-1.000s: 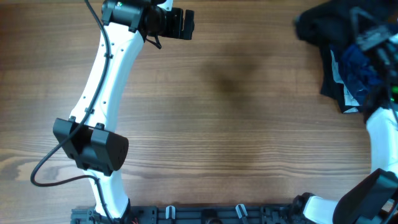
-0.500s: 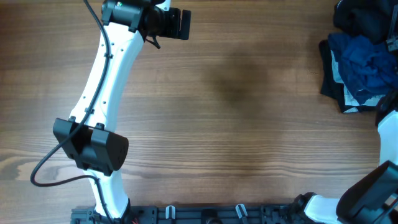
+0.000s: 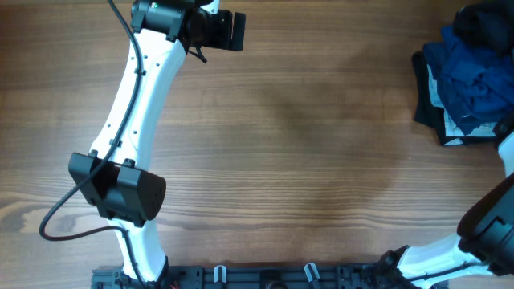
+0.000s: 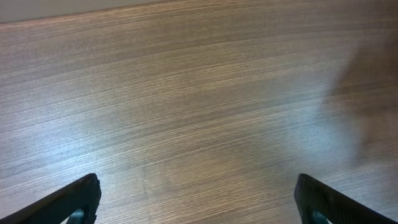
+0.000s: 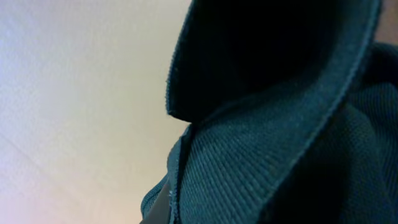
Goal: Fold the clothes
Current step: 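Lift the shirt and carry it right toward the clothes pile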
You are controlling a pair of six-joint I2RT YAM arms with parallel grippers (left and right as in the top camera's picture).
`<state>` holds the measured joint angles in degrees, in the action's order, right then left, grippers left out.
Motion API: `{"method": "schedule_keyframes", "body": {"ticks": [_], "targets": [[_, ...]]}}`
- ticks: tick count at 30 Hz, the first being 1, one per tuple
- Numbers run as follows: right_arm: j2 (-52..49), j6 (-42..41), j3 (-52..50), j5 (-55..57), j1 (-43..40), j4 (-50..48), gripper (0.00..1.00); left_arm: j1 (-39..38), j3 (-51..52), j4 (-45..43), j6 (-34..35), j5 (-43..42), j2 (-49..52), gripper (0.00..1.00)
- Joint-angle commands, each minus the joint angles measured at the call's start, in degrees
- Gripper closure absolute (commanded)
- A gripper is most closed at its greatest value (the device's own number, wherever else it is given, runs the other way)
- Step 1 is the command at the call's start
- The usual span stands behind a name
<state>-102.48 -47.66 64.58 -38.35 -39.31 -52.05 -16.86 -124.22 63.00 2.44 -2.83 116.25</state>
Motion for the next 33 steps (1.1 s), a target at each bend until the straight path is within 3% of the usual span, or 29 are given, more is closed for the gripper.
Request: {"method": "schedule_keyframes", "body": {"ticks": [1,13,17,23,30,31,33], "targets": [[-3.5,2.64,5.57,-0.96,-1.14,-3.06,0.96,0.26,0.15,-0.13,-0.5,0.76,0.13,0.0],[-17.35,-0.52,10.86,-1.57,-1.64,-5.81,0.96,0.26,0.15,0.13,0.31,0.5,0.13,0.0],[-17.79,-0.81,10.86,-4.46,-2.05,-5.84,0.96,0.26,0.15,-0.17,1.25,0.31,0.13,0.0],[-15.98,-8.2,10.86,-14.03,-6.14,-6.27,0.93,0.26,0.15,-0.96,1.25,0.33,0.13,0.0],[-12.41,-15.98,10.86,-23.37,-11.74,9.9,0.94,0.26,0.15,-2.05,1.27,-0.79,0.17,0.0],[-11.06,-14.86,10.86,-23.43,-12.72,17.53,0.78,0.22,0.15,-2.29,1.29,-0.79,0.17,0.0],[-9.81,-13.42,10.86,-23.43,-13.29,22.69,0.68,0.22,0.15,-2.29,2.08,-0.76,0.17,0.0]]}}
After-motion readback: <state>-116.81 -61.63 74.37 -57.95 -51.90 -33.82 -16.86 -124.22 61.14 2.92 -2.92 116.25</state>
